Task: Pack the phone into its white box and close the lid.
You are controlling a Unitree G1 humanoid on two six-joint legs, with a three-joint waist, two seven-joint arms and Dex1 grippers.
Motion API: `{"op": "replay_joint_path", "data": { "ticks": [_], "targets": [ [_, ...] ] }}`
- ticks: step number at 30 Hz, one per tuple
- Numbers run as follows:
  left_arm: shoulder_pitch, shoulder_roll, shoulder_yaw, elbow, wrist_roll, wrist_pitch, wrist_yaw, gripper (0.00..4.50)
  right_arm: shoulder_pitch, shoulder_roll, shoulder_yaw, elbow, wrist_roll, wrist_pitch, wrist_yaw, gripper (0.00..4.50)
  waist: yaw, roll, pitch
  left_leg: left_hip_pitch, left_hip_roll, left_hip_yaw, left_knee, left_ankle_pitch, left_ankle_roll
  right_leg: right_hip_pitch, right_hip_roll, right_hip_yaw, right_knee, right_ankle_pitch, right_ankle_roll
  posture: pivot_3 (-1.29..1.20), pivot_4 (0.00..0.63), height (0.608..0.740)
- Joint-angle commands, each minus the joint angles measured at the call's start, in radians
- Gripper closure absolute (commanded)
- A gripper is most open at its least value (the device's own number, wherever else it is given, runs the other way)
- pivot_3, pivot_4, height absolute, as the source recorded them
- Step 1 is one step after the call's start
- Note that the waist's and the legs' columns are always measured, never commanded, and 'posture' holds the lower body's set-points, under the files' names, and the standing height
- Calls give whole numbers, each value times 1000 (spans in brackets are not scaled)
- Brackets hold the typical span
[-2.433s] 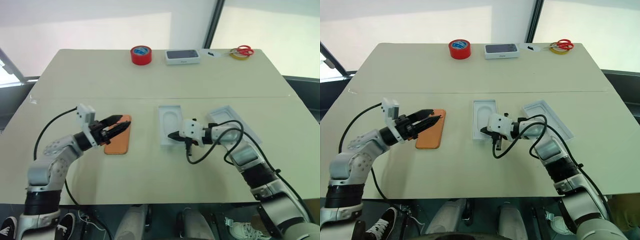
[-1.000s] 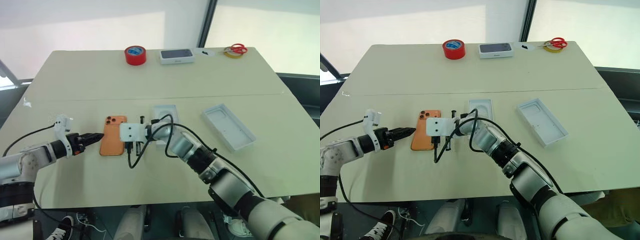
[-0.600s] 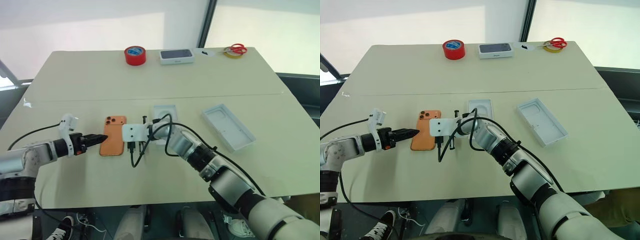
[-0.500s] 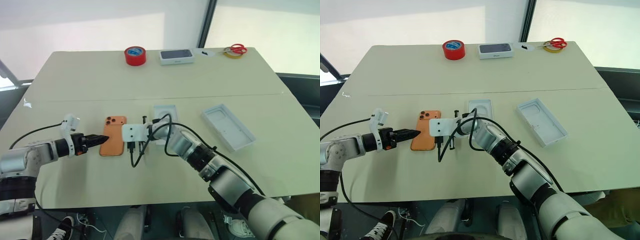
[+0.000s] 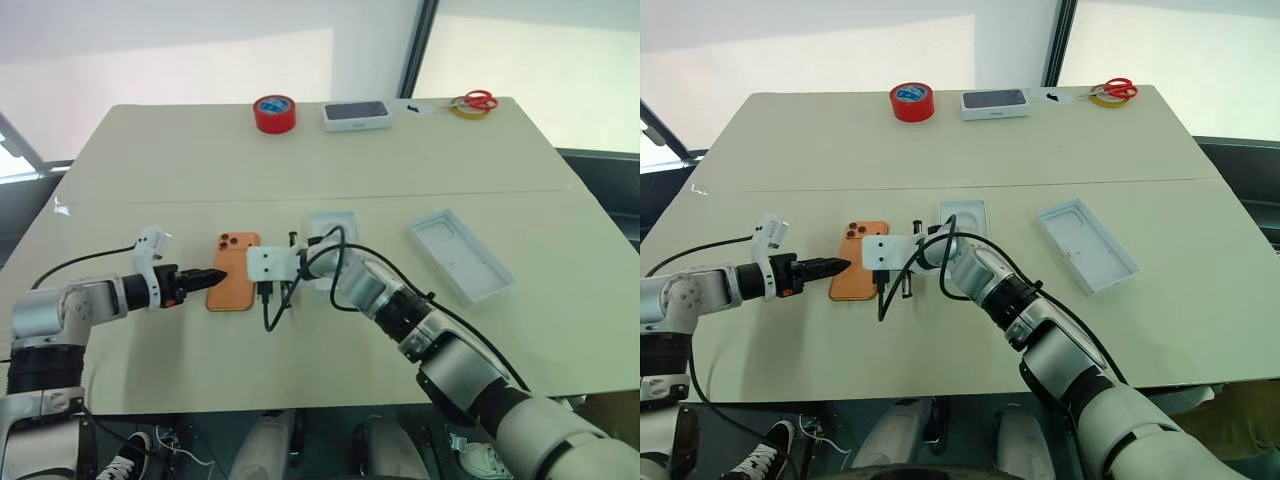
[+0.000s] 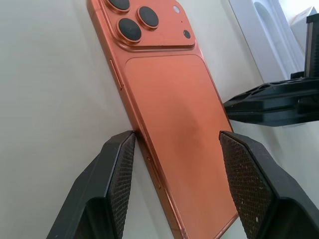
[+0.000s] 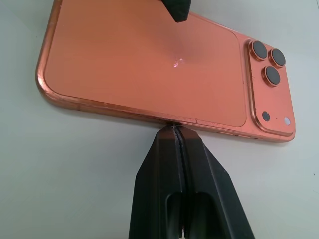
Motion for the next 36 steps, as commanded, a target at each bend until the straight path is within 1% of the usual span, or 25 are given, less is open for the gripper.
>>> {"op": "replay_joint_path", "data": {
  "ticks": [1, 8, 16, 18, 22, 26, 29, 31, 36],
  "targets": [
    [17, -47, -95, -44, -32, 70, -23, 1684, -18, 25, 3, -18, 2, -21, 1, 4470, -1, 0, 0, 0, 0, 0, 0, 0, 0, 0, 0, 0, 0, 0, 0, 0, 150, 738],
    [-13, -86, -93, -72, -16, 130, 61, 1684, -15, 22, 6, -20, 5, -20, 33, 4470, 2, 0, 0, 0, 0, 0, 0, 0, 0, 0, 0, 0, 0, 0, 0, 0, 150, 738],
    [-36, -125, -86, -148, -39, 218, 126, 1684, -3, 17, 5, -22, -12, -21, 57, 4470, 4, 1, -1, 1, -1, 0, 0, 0, 0, 2, 0, 0, 0, 0, 0, 0, 150, 738],
    [-38, -148, -58, -133, -48, 219, 139, 1684, -3, 18, 3, -21, -14, -23, 58, 4470, 5, 1, -2, 1, -1, 0, 0, 0, 0, 2, 0, 0, 0, 0, 0, 0, 150, 738],
    [-50, -199, 59, -87, -104, 254, 122, 1684, -2, 19, -5, -23, -18, -21, 60, 4470, 5, 1, -2, 1, -1, 0, 0, 0, 0, 2, 0, 0, 0, 0, 0, 0, 150, 738],
    [-63, -227, 155, -35, -138, 268, 110, 1684, 0, 16, -8, -22, -21, -22, 60, 4470, -1, -1, -2, 1, -1, 0, 1, 2, -2, 2, 0, 0, 0, 0, 0, 0, 150, 738],
    [-51, -222, 154, -11, -143, 270, 108, 1684, -1, 16, -10, -22, -19, -21, 59, 4470, -9, -2, -1, 1, 0, 0, 0, 3, -4, 1, 1, 0, 0, 0, 0, 0, 150, 738],
    [-28, -206, 121, -33, -128, 241, 105, 1684, -3, 15, -10, -20, -20, -23, 56, 4470, -10, -2, -1, 1, 1, 0, 0, 3, -5, 1, 1, 0, 0, 0, 0, 0, 150, 738],
    [-28, -200, 161, -2, -146, 217, 106, 1684, -5, 12, -12, -17, -21, -25, 55, 4470, -10, -2, -1, 1, 1, 0, 0, 4, -5, 0, 1, 0, 0, 0, 0, 0, 150, 738]
  ]
}}
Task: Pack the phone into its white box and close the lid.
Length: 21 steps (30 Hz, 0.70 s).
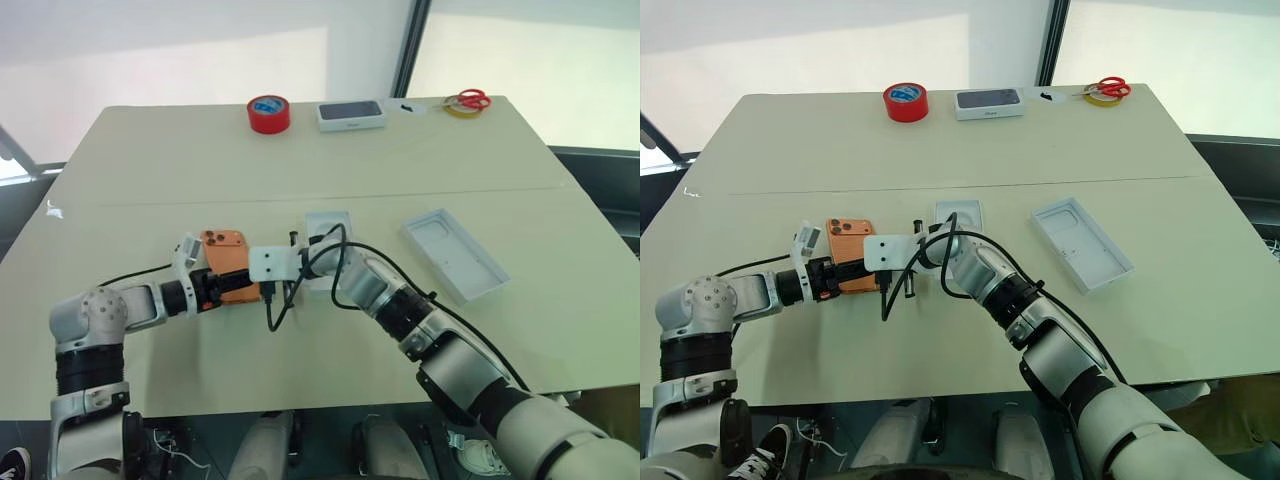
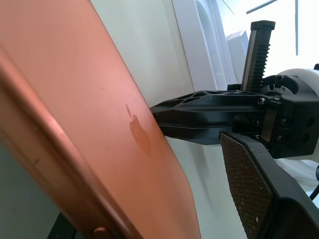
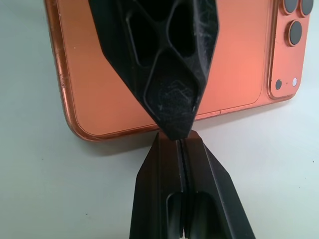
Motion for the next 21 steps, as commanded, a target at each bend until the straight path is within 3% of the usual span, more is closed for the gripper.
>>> {"op": "replay_joint_path", "data": {
  "ticks": [1, 12, 15, 18, 21],
  "targets": [
    [9, 22, 21, 20, -18, -21, -10, 1684, -5, 11, 7, -15, 5, -9, 1, 4470, 0, 0, 0, 0, 0, 0, 0, 0, 0, 0, 0, 0, 0, 0, 0, 0, 150, 738],
    [27, 3, 80, 35, -84, -35, 5, 1684, 2, 14, 8, -24, 8, -4, 7, 4470, 0, 0, 0, -1, 0, 0, -1, -2, 3, -1, 0, 0, 0, 0, 0, 0, 150, 738],
    [24, -13, 96, 48, -101, -34, 13, 2527, 0, 13, 8, -23, 8, -4, 8, 4500, 0, 0, 0, -1, 0, 0, -1, -2, 4, -1, 0, 0, 0, 0, 0, 0, 150, 738],
    [27, -10, 92, 53, -99, -34, 15, 3961, 0, 9, 7, -23, 7, -6, 8, 4500, 0, -1, 0, -1, 0, 0, -1, -2, 3, -1, 0, 0, 0, 0, 0, 0, 150, 738],
    [32, -5, 85, 57, -96, -39, 15, 3961, 0, 9, 6, -21, 8, -6, 7, 4500, 0, -1, 0, -1, 0, 0, -1, -2, 3, -1, 0, 0, 0, 0, 0, 0, 150, 738]
  ]
}}
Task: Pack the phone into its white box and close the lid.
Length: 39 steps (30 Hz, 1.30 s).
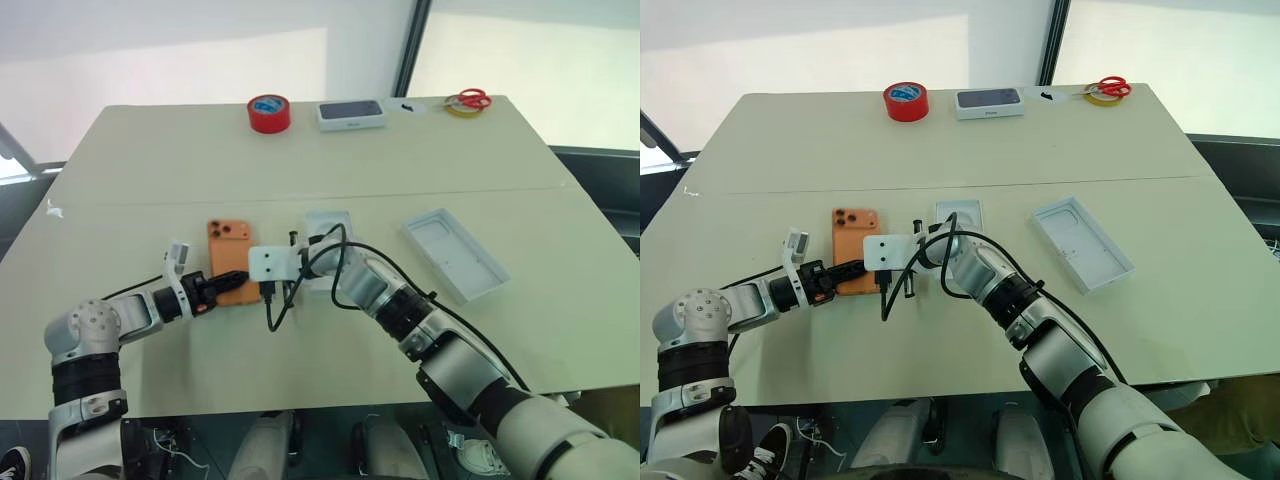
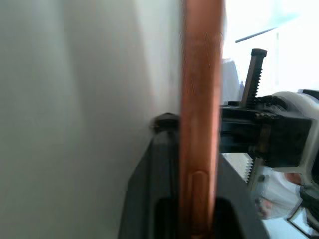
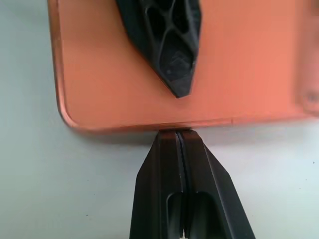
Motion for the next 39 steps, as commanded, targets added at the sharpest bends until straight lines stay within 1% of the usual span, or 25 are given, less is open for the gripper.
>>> {"op": "replay_joint_path", "data": {
  "ticks": [1, 4, 6, 10, 14, 17, 19, 21, 22, 24, 26, 29, 33, 36, 38, 39],
  "targets": [
    [-1, 10, 13, -2, -29, -1, -8, 3961, -1, 8, 6, -17, 7, -7, 3, 4500, 0, 0, 0, 0, 0, 0, 0, 0, 0, 0, 0, 0, 0, 0, 0, 0, 150, 738],
    [-5, 3, 32, 11, -52, 21, -7, 3961, -5, 8, 2, -16, 5, -17, -9, 4500, 0, 0, 0, 0, 0, 0, 0, 0, 0, 0, 0, 0, 0, 0, 0, 0, 150, 738],
    [-8, 0, 40, 18, -65, 30, -5, 4489, -8, 11, -14, -24, 22, -20, -11, 4500, 0, 0, 0, 0, 0, 0, 0, 0, 0, 0, 0, 0, 0, 0, 0, 0, 150, 738],
    [-10, -6, 52, 17, -83, 21, -5, 4489, -15, 20, -79, -50, 90, -10, -18, 4500, 1, -1, 0, 0, 0, 0, 0, 0, 0, 0, 0, 0, 0, 0, 0, 0, 150, 738],
    [-30, -23, 76, 18, -96, 18, 22, 4489, -9, 26, -157, -75, 195, 45, 31, 4500, 1, -1, 1, 0, 0, 0, 0, 0, 0, 0, 0, 0, 0, 0, 0, 0, 150, 738],
    [-43, -36, 118, 9, -146, 51, 29, 4500, -2, 7, -251, -141, 323, 121, 98, 3611, 1, -2, 2, -1, 0, 0, 0, 0, 0, 0, 0, 0, 0, 0, 0, 0, 150, 738],
    [-47, -46, 139, -1, -168, 48, 42, 4500, 20, -32, -272, -201, 352, 119, 119, 2585, 2, -2, 2, -1, 0, 0, 0, 0, 1, -1, 0, 0, -1, 0, 0, 0, 150, 738],
    [-40, -57, 139, -23, -165, 16, 59, 4500, 68, -106, -269, -297, 375, 122, 174, 1518, 6, -3, 2, -2, 0, 0, 0, -1, 1, -1, 0, 0, -1, 0, 0, 0, 150, 738],
    [-32, -61, 133, -33, -169, 11, 55, 4500, 97, -152, -265, -351, 389, 131, 212, 1110, 9, -3, 2, -2, 0, 0, 0, -1, 1, -1, 0, 0, -1, 0, 0, 0, 150, 738],
    [-12, -70, 101, -76, -168, -7, 51, 4500, 164, -259, -251, -459, 426, 137, 304, 1110, 11, -3, 2, -2, -1, 0, 1, -1, 2, 0, -1, 0, -2, 0, 0, 0, 150, 738],
    [-4, -84, 97, -92, -191, -2, 45, 4500, 217, -344, -249, -514, 420, 108, 326, 1110, 9, -4, 2, -3, -1, 0, 1, -2, 3, 0, -2, 0, -3, 0, 0, 0, 150, 738],
    [6, -99, 72, -126, -175, -51, 47, 4500, 290, -436, -252, -545, 410, 48, 338, 1110, 5, -4, 3, -3, -1, 0, 1, -2, 3, 0, -2, 0, -3, 0, 0, 0, 150, 738],
    [-6, -117, 57, -125, -174, -84, 65, 4500, 345, -500, -250, -520, 382, -14, 315, 1110, 5, -4, 3, -3, 0, 0, 1, -2, 3, 0, -2, 0, -3, 0, 0, 0, 150, 738],
    [-4, -116, 22, -137, -152, -118, 69, 4500, 361, -514, -248, -508, 385, -33, 313, 1110, 9, -5, 4, -3, 0, 0, 2, -2, 4, 0, -2, 0, -3, 0, 0, 0, 150, 738],
    [-10, -112, 19, -128, -177, -100, 69, 4500, 364, -515, -246, -492, 379, -40, 298, 1110, 10, -6, 4, -3, 0, 0, 2, -2, 4, 0, -2, 0, -4, 0, 0, 0, 150, 738],
    [-12, -110, 16, -126, -181, -100, 70, 4500, 365, -516, -243, -483, 370, -46, 289, 1622, 10, -6, 4, -3, 0, 0, 2, -2, 4, 0, -2, 0, -4, 0, 0, 0, 150, 738]
  ]
}}
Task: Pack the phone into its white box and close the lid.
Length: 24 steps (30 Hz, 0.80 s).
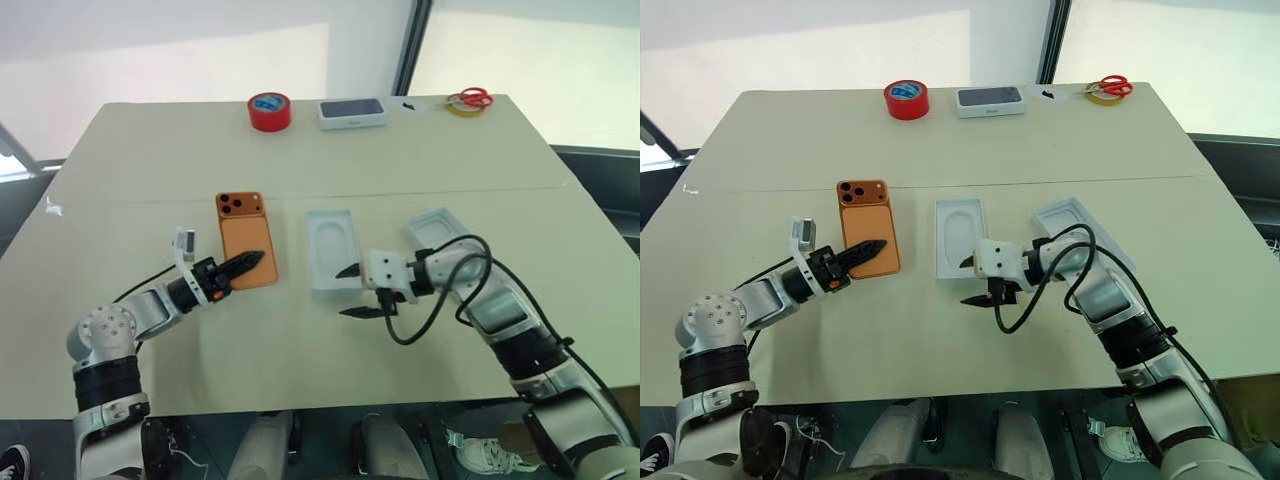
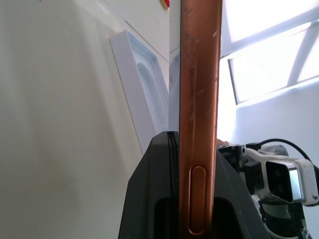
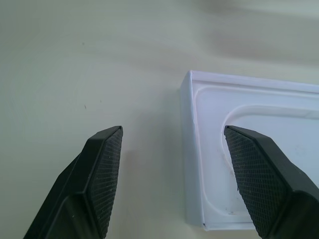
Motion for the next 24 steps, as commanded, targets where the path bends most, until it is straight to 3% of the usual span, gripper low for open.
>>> {"op": "replay_joint_path", "data": {
  "ticks": [1, 2, 12, 15, 17, 18, 24],
  "targets": [
    [-21, 12, 0, -35, -36, -7, -6, 4500, 1, -3, -2, 18, -13, -29, -26, 1928, 1, -1, 0, 0, 0, 0, 0, 0, 0, 0, 0, 0, 0, 0, 0, 0, 150, 738],
    [-23, 12, 2, -31, -43, -2, -5, 4500, 3, -3, 0, 20, -11, -30, -25, 2383, 1, -1, 1, 0, 0, 0, 0, 0, 0, 0, 0, 0, 0, 0, 0, 0, 150, 738],
    [-16, 3, 9, -46, -68, 17, 24, 4500, -4, 17, 1, 30, -7, 1, -51, 2383, 1, -1, 1, 0, 0, 0, 1, 0, 0, 0, 0, 0, 0, 0, 0, 0, 150, 738],
    [-17, -7, 14, -46, -90, 41, 62, 4500, -7, 18, 5, 32, -10, 9, -49, 3242, 1, -1, 1, 0, 0, 0, 1, 0, 0, 0, 0, 0, 0, 0, 0, 0, 150, 738],
    [-22, -14, 26, -38, -123, 68, 79, 4500, -7, 22, 9, 34, -19, 17, -60, 4221, 1, -1, 1, 0, 0, 0, 1, 0, 0, 0, 0, 0, 0, 0, 0, 0, 150, 738],
    [-26, -16, 35, -28, -138, 91, 97, 4500, -5, 22, 12, 31, -19, 20, -59, 4442, 1, -1, 1, 0, 0, 0, 1, 0, 0, 0, 0, 0, 0, 0, 0, 0, 150, 738],
    [-38, 1, 53, -28, -175, 96, 122, 4500, 33, 12, 15, -74, 1, 82, -59, 4442, 1, -1, 1, 0, 0, 0, 1, 0, 0, 1, 0, 0, 0, 0, 0, 0, 150, 738]
  ]
}}
